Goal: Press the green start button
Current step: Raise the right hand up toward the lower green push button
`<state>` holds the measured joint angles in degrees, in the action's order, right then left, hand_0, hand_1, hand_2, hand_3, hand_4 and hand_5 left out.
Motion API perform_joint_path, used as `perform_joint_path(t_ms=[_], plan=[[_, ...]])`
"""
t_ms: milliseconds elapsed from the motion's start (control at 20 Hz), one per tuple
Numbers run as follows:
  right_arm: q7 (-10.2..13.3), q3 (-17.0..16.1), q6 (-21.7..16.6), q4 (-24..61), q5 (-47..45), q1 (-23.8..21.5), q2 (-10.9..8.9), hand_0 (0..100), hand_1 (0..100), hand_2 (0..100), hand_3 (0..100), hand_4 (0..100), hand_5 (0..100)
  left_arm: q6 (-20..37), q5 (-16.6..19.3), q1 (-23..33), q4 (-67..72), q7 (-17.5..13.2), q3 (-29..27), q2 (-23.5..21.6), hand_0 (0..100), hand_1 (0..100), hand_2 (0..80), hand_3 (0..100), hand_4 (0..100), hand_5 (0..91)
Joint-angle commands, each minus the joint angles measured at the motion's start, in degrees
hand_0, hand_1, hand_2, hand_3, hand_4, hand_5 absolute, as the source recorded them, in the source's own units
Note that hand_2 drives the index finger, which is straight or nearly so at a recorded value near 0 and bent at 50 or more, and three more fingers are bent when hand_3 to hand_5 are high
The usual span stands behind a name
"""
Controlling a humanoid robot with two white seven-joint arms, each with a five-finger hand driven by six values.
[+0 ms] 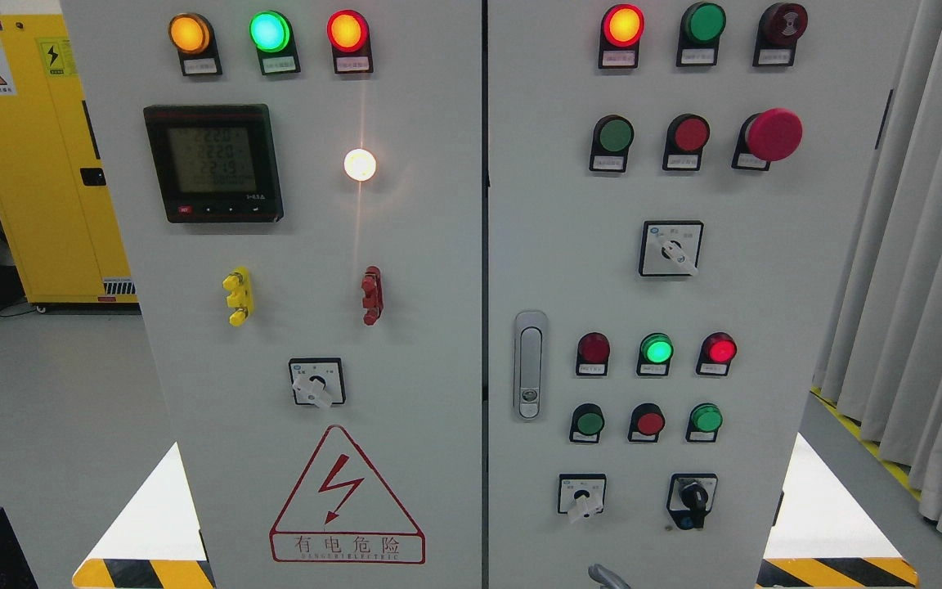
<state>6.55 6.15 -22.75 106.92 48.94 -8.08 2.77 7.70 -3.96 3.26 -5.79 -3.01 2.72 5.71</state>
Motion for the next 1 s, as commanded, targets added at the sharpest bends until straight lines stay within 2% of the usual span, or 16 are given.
perform_joint_path(t_ms=[0, 100, 250, 350, 700, 850, 950], plan=[[0.4, -5.5, 0.1, 0.4, 17.8, 5.3, 0.31, 62, 100, 0, 78, 85, 86, 0.0, 0.0, 0.0, 0.0, 0.0, 0.0, 0.0, 12, 56, 0.0, 0, 0, 0.0], [0.3, -5.5, 0.4, -0.1, 19.0, 7.3, 0.31, 69, 100, 0, 79, 88, 90, 0.0, 0.0, 0.0, 0.0, 0.0, 0.0, 0.0, 12, 56, 0.0, 0, 0, 0.0], [0.1, -5.7, 1.7, -1.2, 20.0, 10.4, 0.22, 66, 100, 0, 82, 91, 98, 0.0, 0.0, 0.0, 0.0, 0.0, 0.0, 0.0, 12, 56, 0.0, 0, 0, 0.0], [0.0, -5.7, 2.4, -2.0, 20.0, 12.0, 0.04, 67, 100, 0, 83, 92, 100, 0.0, 0.0, 0.0, 0.0, 0.0, 0.0, 0.0, 12, 56, 0.0, 0, 0, 0.0], [-0.2, -5.6, 3.8, -6.1, 21.2, 16.5, -0.22, 76, 100, 0, 83, 92, 100, 0.0, 0.0, 0.0, 0.0, 0.0, 0.0, 0.0, 12, 56, 0.0, 0, 0, 0.0], [-1.5, -5.6, 3.8, -7.4, 21.2, 17.5, -0.22, 79, 100, 0, 83, 91, 100, 0.0, 0.0, 0.0, 0.1, 0.0, 0.0, 0.0, 12, 56, 0.0, 0, 0, 0.0], [-1.5, -5.6, 4.0, -8.0, 21.2, 17.8, -0.22, 79, 100, 0, 83, 91, 100, 0.0, 0.0, 0.0, 0.0, 0.0, 0.0, 0.0, 12, 56, 0.0, 0, 0, 0.0]])
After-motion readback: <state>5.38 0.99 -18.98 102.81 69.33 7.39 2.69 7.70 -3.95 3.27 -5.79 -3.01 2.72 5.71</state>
